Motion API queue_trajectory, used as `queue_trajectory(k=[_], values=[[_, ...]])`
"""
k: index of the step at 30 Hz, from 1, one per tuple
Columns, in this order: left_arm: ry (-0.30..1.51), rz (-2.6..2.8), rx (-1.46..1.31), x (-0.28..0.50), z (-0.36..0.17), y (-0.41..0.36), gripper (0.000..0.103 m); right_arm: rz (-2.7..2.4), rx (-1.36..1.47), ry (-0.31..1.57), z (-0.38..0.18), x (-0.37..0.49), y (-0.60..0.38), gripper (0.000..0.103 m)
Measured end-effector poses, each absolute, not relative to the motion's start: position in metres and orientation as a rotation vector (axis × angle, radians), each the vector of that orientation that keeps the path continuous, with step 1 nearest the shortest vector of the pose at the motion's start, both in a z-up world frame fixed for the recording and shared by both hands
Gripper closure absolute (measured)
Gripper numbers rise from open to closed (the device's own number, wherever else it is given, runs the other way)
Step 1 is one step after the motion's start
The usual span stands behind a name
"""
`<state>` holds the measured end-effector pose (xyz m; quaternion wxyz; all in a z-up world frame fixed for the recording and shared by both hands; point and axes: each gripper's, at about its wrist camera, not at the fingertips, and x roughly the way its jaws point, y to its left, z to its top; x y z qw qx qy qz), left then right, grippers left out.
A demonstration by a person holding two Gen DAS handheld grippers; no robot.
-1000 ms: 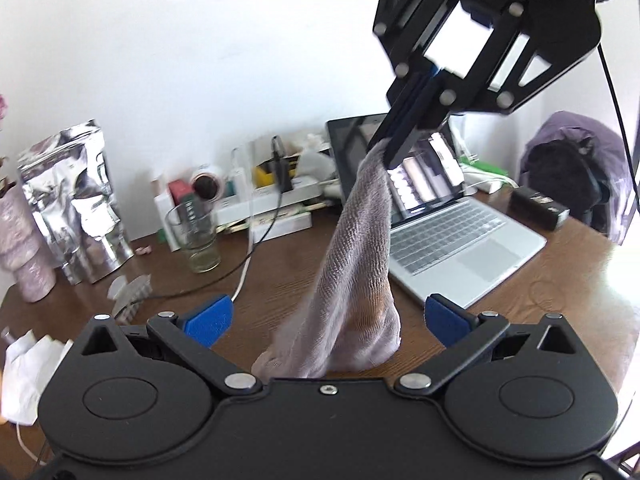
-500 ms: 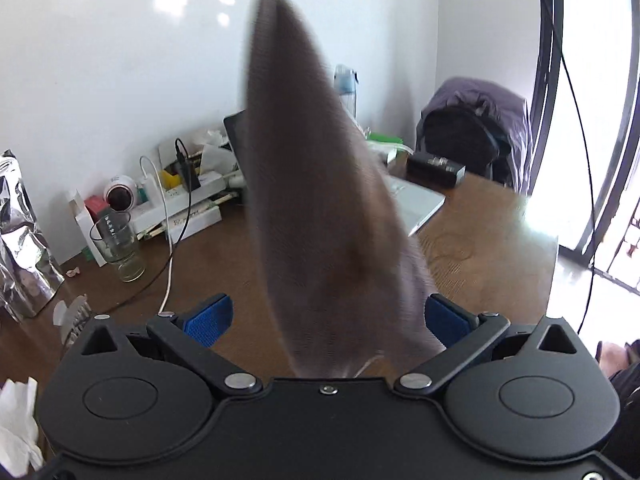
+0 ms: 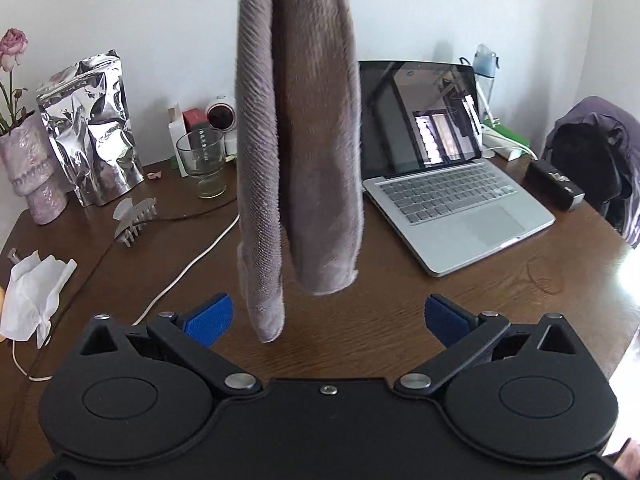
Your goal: Fold towel
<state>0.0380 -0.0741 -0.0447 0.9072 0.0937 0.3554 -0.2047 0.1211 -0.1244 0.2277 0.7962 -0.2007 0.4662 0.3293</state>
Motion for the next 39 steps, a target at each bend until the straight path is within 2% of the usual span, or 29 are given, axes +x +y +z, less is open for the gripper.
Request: queue_trajectory(k=[10, 18, 23, 24, 25, 26, 27, 28, 29, 32, 35, 39], values=[[0.718, -0.413, 0.177, 0.022, -0.041, -0.106, 0.0, 0.598, -0.294, 0.977, 0.254, 0.138, -0.121, 0.101], [0.791, -0.441, 0.124, 0.01, -0.03, -0.1, 0.0, 0.59, -0.288, 0.919, 0.275, 0.133, -0.115, 0.102], [0.951, -0.402, 0.094, 0.025, -0.065, -0.084, 0.0, 0.664, -0.437, 0.993, 0.244, 0.123, -0.107, 0.1], [0.967, -0.405, 0.095, 0.026, -0.071, -0.077, 0.0, 0.678, -0.476, 1.003, 0.234, 0.12, -0.106, 0.093], [0.976, -0.41, 0.101, 0.026, -0.075, -0.071, 0.0, 0.687, -0.499, 1.016, 0.225, 0.118, -0.107, 0.079], [0.985, -0.415, 0.111, 0.026, -0.081, -0.06, 0.0, 0.693, -0.521, 1.025, 0.214, 0.115, -0.108, 0.073], [0.986, -0.419, 0.118, 0.026, -0.087, -0.049, 0.0, 0.689, -0.539, 1.034, 0.189, 0.11, -0.114, 0.053], [0.982, -0.428, 0.125, 0.024, -0.09, -0.039, 0.0, 0.679, -0.54, 1.038, 0.169, 0.107, -0.12, 0.024], [0.979, -0.439, 0.133, 0.023, -0.091, -0.034, 0.0, 0.671, -0.554, 1.041, 0.157, 0.105, -0.123, 0.014], [0.98, -0.497, 0.213, 0.021, -0.094, -0.022, 0.0, 0.682, -0.595, 1.059, 0.082, 0.087, -0.137, 0.013], [0.998, -0.474, 0.296, 0.022, -0.095, -0.02, 0.0, 0.659, -0.457, 1.137, 0.004, 0.073, -0.147, 0.014], [1.03, -0.432, 0.334, 0.022, -0.098, -0.013, 0.0, 0.607, -0.339, 1.161, -0.052, 0.06, -0.148, 0.015]])
